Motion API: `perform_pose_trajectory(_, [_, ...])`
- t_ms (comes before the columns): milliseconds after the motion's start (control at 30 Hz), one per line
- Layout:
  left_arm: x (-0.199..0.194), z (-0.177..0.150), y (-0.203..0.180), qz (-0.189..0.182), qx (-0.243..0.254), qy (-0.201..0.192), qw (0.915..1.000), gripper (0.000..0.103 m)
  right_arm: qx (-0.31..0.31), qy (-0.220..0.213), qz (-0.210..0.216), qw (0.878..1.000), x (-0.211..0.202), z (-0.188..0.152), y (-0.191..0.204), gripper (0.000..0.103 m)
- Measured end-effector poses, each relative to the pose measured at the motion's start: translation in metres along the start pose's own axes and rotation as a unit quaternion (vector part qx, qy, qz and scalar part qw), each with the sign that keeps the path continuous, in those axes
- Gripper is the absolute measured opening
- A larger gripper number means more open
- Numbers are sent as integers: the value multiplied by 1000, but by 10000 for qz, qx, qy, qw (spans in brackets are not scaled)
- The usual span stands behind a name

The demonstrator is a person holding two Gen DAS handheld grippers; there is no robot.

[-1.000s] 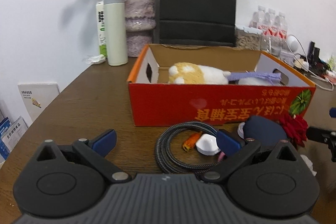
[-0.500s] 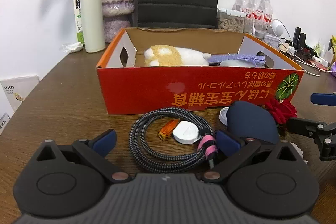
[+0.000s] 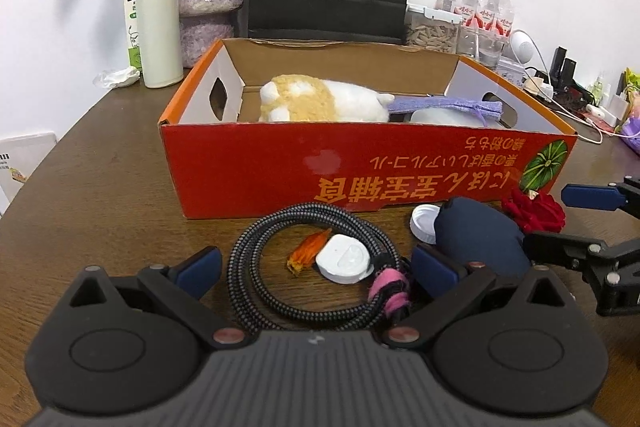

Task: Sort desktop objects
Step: 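Withdraw both tools toward the red rose and black braided cable, then grasp the red rose with the right tool while the left grasps the braided cable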

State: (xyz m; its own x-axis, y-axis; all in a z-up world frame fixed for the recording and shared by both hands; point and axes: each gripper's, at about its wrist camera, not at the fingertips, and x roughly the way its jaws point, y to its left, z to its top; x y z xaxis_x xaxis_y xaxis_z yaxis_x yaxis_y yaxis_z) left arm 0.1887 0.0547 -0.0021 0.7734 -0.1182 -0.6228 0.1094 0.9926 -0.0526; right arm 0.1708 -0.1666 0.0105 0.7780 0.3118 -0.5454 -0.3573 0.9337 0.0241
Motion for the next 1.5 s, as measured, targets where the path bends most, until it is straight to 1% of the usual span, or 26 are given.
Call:
perform_pose_trajectory(67, [-2,-2,0,-2,14,-6,10000,103,114,36,15,9999,0,-1,-3,84])
perform_pose_trajectory(100, [-2,-2,0,0,15,-5,10000,103,132,50,9,9999,0,-1,-4,82])
perform_pose_trajectory(133, [-3,-3,1,4,13,1,10000,103,160,62,9,9999,0,-2,-5,76])
perform_pose_trajectory(200, [-2,-3,0,-2,15,3,10000,103,249,94,115,9996,0,-3,-6,69])
perform_pose_trajectory(300, [0,-3,1,-120,-39,20,9999,103,308,124,190,9993,1,-3,-7,65])
perform_pose_trajectory(367, [2,-2,4,-227,-117,58,9997,103,445,165,306,9984,2,-3,-10,59])
perform_pose_trajectory(400, [2,-2,3,-229,-106,56,9997,103,489,175,353,9980,2,-3,-10,54])
perform_pose_trajectory(433, [2,-2,3,-223,-87,51,9997,103,505,172,383,9978,2,-3,-10,47])
perform_pose_trajectory(567, [1,-2,2,-218,-85,54,9997,102,477,141,391,9980,0,-3,-7,39])
perform_pose_trajectory(633, [-1,-3,2,-188,-85,28,9998,98,493,126,380,9980,-1,-3,-8,34])
perform_pose_trajectory(700, [-3,-3,1,-106,-85,-37,9999,91,502,102,377,9980,-2,-3,-8,32])
perform_pose_trajectory(800, [-4,-3,2,-111,-87,-52,9999,90,471,60,372,9982,-4,-3,-7,28])
perform_pose_trajectory(900, [-7,-4,-2,-40,-28,-124,9999,88,436,-6,358,9984,-7,-2,-6,26])
perform_pose_trajectory(1033, [-12,-5,-5,27,5,-245,9997,87,425,-133,328,9985,-13,-1,-5,25])
perform_pose_trajectory(1267, [-35,-2,-2,36,-141,-723,9973,87,449,-372,265,9979,-26,2,-6,25])
perform_pose_trajectory(1367, [-41,-2,-3,54,-179,-826,9964,87,450,-494,242,9975,-34,3,-4,24])
perform_pose_trajectory(1500, [-52,1,-5,-34,-227,-976,9950,87,442,-755,223,9959,-47,7,-2,23])
